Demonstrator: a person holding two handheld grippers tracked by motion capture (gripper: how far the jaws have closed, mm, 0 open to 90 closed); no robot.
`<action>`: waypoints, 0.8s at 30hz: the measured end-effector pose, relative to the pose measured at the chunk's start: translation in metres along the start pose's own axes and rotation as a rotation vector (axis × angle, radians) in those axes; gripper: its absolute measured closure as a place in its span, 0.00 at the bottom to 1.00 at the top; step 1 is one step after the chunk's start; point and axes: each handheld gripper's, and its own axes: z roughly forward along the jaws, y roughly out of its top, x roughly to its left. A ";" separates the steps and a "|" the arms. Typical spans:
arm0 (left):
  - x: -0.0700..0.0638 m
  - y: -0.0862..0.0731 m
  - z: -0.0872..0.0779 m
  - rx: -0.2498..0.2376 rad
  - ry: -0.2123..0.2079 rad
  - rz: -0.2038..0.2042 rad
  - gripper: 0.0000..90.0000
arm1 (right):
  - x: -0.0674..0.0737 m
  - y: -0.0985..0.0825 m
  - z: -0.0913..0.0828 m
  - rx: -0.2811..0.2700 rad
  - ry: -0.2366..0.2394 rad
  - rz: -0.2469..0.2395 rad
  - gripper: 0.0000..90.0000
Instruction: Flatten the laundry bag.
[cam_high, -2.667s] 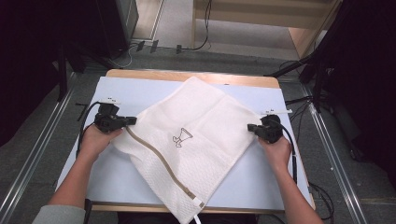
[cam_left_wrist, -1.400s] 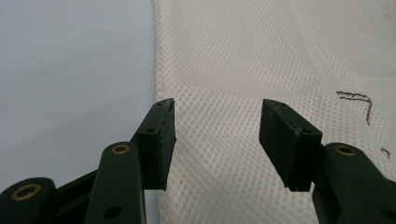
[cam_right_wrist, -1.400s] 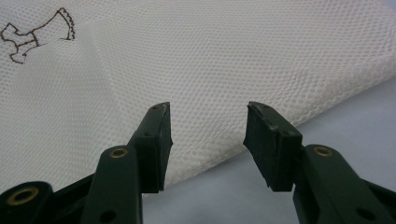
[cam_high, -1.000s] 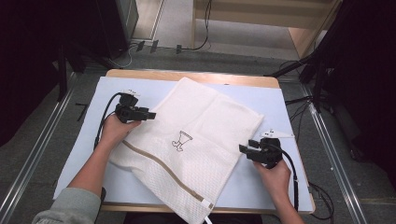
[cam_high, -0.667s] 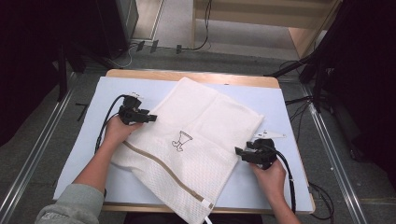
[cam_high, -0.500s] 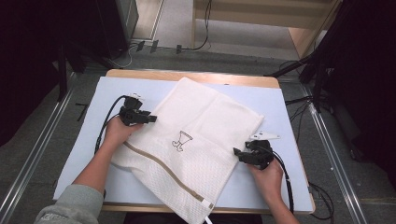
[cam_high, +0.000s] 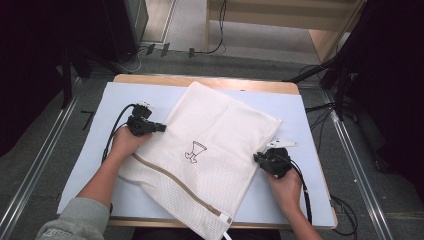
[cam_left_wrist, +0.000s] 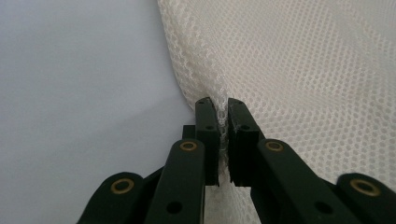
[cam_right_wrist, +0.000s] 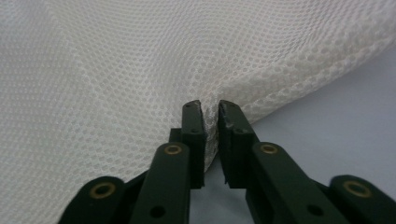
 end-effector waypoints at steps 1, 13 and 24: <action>-0.001 0.000 -0.001 -0.006 -0.004 -0.015 0.96 | -0.001 0.001 0.000 0.008 0.014 0.017 0.96; -0.019 -0.004 -0.031 -0.099 -0.024 -0.020 0.97 | -0.023 0.025 -0.009 -0.021 0.045 0.087 0.99; -0.018 -0.018 -0.049 -0.123 -0.004 -0.051 0.98 | -0.036 0.056 0.013 -0.035 0.058 0.089 0.99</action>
